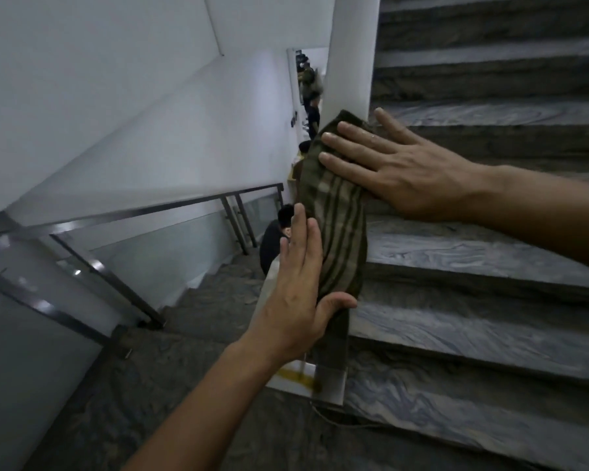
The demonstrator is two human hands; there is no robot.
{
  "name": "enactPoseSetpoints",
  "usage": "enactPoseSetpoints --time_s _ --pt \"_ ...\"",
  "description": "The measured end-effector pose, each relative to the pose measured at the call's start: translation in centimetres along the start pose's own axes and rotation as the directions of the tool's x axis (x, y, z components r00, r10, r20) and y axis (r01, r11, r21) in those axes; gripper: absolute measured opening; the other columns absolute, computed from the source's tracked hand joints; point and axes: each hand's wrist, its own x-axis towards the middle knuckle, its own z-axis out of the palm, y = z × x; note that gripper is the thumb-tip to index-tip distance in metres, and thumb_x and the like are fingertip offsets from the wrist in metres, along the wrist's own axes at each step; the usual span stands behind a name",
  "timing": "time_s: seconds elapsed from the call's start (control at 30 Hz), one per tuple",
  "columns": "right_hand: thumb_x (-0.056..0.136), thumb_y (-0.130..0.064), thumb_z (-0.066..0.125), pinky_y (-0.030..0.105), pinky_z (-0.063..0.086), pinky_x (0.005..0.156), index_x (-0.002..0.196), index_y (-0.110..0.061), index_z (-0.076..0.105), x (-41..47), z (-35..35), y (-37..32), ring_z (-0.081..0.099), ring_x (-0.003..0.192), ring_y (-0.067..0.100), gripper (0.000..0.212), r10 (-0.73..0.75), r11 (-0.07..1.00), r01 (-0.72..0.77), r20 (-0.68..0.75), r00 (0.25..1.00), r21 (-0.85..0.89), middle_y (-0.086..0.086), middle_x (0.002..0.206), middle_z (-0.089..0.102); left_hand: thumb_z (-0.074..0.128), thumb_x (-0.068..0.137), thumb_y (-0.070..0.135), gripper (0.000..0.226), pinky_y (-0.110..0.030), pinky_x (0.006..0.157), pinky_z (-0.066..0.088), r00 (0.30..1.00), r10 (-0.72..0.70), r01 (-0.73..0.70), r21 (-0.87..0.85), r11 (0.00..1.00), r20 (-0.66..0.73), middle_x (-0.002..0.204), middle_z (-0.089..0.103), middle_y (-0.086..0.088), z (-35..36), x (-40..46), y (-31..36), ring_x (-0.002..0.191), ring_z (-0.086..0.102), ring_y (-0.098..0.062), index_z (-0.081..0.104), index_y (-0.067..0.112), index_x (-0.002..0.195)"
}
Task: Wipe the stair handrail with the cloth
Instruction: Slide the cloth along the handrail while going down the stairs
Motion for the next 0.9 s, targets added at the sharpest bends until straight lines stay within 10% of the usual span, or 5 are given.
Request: enactPoseSetpoints --time_s 0.4,0.63,0.8,0.9 --pt "0.081 0.005 0.039 0.040 0.002 0.120 0.151 -0.019 0.007 -4.5 2.1 -12.9 -0.005 0.147 0.021 0.081 0.349 0.934 -0.345 -0.037 0.936 0.090 0.005 0.159 0.003 0.053 0.089 0.003 0.102 -0.040 0.120 0.012 0.937 0.336 -0.350 -0.323 0.880 -0.098 0.157 -0.025 0.006 4.5 -2.4 -6.9 0.149 -0.008 -0.021 -0.028 0.031 0.143" --pt "0.083 0.011 0.026 0.049 0.029 0.113 0.145 0.001 0.026 -6.0 7.0 -24.7 0.013 0.144 0.037 0.062 0.619 0.784 -0.596 -0.274 0.736 0.173 0.023 0.154 0.015 0.044 0.084 -0.017 0.085 0.004 0.104 0.011 0.897 0.427 -0.356 -0.387 0.851 0.113 0.160 -0.010 -0.013 6.8 -8.3 -10.4 0.145 0.001 -0.002 -0.008 0.003 0.149" --pt "0.076 0.008 0.030 0.047 0.036 0.108 0.146 -0.003 0.020 -6.2 14.2 -31.1 0.011 0.144 0.039 0.072 0.767 0.631 -0.719 -0.093 0.635 0.291 0.019 0.155 0.011 0.056 0.086 0.000 0.097 -0.041 0.121 0.001 0.794 0.439 -0.429 -0.125 0.895 0.420 0.153 -0.029 0.001 8.5 -10.4 -15.7 0.144 -0.024 -0.018 -0.020 0.019 0.144" --pt "0.080 0.000 0.028 0.050 0.040 0.105 0.147 -0.003 0.018 -5.9 17.0 -34.3 0.008 0.144 0.041 0.068 0.813 0.524 -0.774 0.063 0.579 0.356 0.018 0.156 0.007 0.052 0.089 0.005 0.091 -0.045 0.119 -0.013 0.716 0.346 -0.479 0.067 0.875 0.607 0.151 -0.029 -0.004 8.7 -11.2 -17.6 0.136 -0.032 -0.019 -0.021 0.014 0.141"
